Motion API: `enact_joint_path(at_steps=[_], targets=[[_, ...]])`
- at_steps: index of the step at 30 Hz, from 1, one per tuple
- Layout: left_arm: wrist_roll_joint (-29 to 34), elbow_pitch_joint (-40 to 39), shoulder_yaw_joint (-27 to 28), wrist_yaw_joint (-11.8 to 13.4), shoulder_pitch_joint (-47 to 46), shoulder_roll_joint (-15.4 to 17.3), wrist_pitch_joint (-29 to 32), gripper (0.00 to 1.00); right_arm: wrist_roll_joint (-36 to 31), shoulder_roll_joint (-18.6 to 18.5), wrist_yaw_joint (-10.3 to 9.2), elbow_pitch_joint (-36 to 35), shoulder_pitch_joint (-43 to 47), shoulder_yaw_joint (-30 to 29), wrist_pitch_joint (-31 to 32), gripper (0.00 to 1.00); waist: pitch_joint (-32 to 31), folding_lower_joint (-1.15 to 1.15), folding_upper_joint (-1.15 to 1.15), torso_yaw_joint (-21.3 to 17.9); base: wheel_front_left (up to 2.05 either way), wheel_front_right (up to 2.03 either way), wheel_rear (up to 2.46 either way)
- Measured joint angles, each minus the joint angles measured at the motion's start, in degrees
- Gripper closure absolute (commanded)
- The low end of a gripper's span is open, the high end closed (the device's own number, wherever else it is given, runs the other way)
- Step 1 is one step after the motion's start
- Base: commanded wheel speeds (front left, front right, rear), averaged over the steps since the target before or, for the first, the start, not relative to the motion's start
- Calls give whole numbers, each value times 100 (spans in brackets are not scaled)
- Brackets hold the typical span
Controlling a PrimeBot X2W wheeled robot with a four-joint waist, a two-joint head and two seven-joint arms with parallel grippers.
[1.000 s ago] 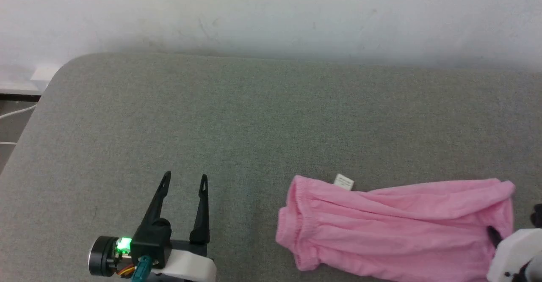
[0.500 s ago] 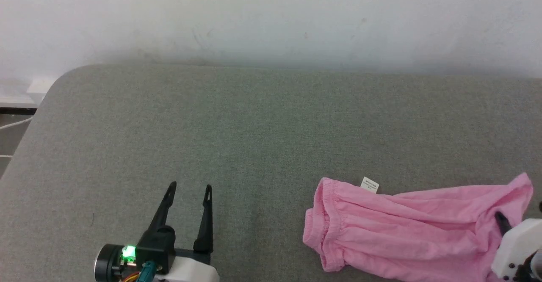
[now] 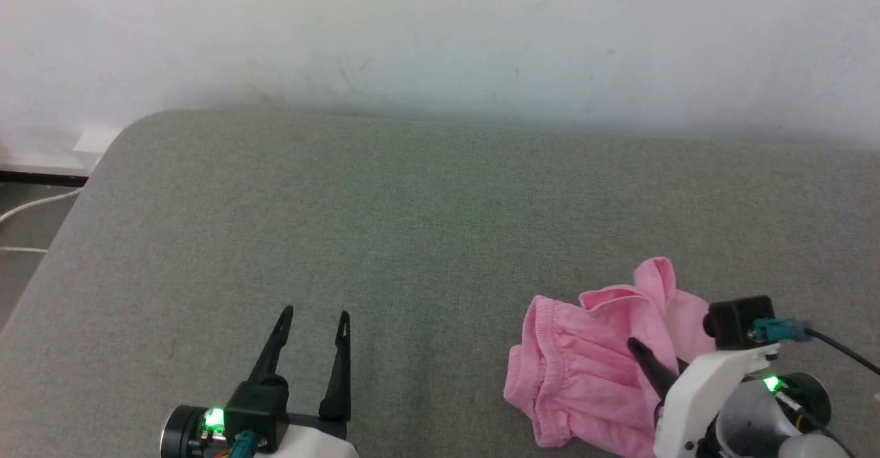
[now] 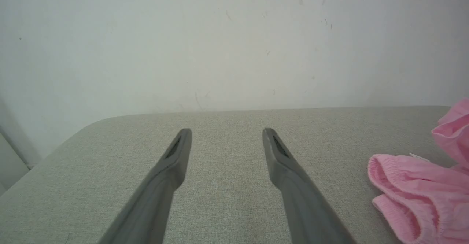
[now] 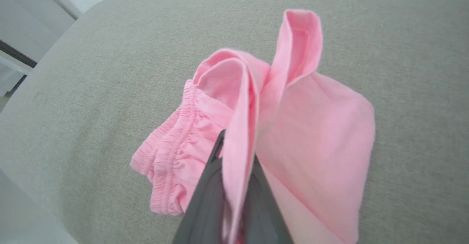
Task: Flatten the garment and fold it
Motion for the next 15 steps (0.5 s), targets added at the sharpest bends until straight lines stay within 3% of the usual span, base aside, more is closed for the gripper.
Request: enact_joint_path(at_steps=[6, 15], targets=[[2, 29, 3, -63, -1, -22, 0, 0, -15, 221, 0, 177, -193, 538, 40, 100, 12, 0, 0, 180, 0, 0, 0], [20, 63, 26, -149, -11, -48, 0, 0, -291, 370, -1, 1248, -680, 813, -345, 100, 160, 0, 0, 425, 0, 0, 0]])
